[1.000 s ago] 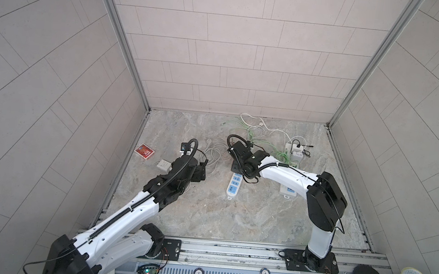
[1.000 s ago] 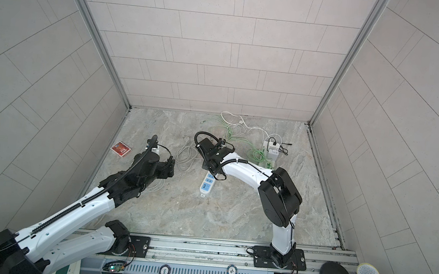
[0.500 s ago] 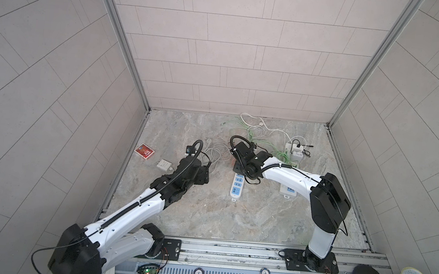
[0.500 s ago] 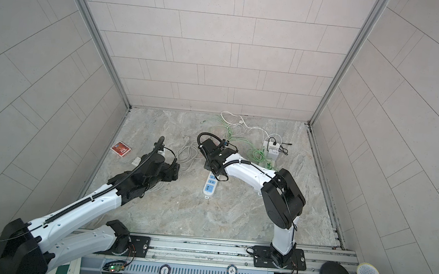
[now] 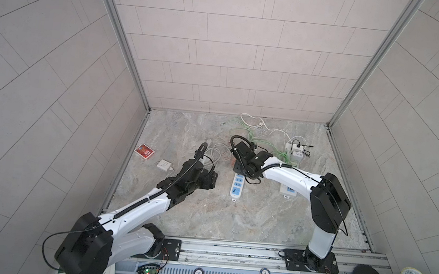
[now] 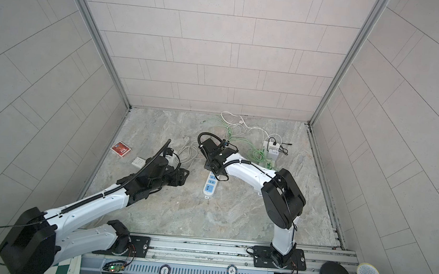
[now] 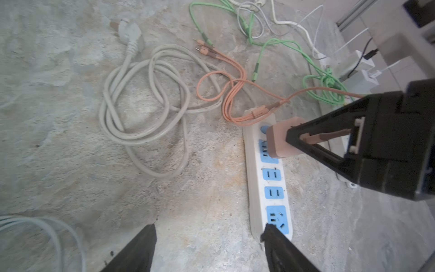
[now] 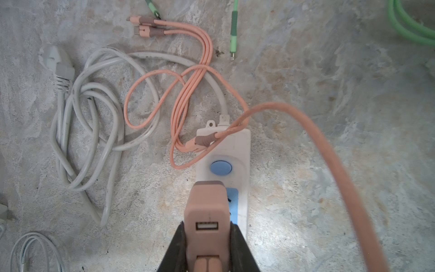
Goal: Insert plugs into power strip
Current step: Move the socket to the center of the table.
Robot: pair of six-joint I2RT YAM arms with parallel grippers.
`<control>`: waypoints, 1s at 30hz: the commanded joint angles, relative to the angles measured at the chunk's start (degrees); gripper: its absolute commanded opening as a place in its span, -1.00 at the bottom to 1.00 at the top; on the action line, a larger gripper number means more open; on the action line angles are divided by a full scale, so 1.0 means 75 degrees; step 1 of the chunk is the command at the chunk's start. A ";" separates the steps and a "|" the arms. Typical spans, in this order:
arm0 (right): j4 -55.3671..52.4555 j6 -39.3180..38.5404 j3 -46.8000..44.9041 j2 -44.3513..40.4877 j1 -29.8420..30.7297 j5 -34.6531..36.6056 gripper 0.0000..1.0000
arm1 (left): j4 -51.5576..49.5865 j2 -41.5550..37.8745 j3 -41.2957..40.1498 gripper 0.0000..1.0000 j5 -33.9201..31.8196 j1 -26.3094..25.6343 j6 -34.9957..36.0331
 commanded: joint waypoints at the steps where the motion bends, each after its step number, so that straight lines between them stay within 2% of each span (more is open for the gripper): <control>1: -0.0694 0.0014 -0.0013 -0.0155 -0.0012 0.0056 -1.00 | 0.1106 0.0246 -0.0265 0.53 0.1189 0.0022 -0.0122; 6: -0.0855 -0.0073 -0.0151 -0.0314 -0.0074 0.0014 -1.00 | 0.1487 0.0650 -0.0302 0.47 0.1706 -0.0066 -0.0366; 19: -0.0695 -0.0561 -0.1018 -0.0887 -0.0477 -0.0428 -1.00 | 0.1870 0.1314 -0.0116 0.45 0.1661 -0.0855 -0.0624; 30: -0.0735 -0.1345 -0.0547 -0.1078 -0.0458 -0.0482 -1.00 | 0.0861 0.0648 0.0066 0.44 0.1146 -0.0864 -0.0221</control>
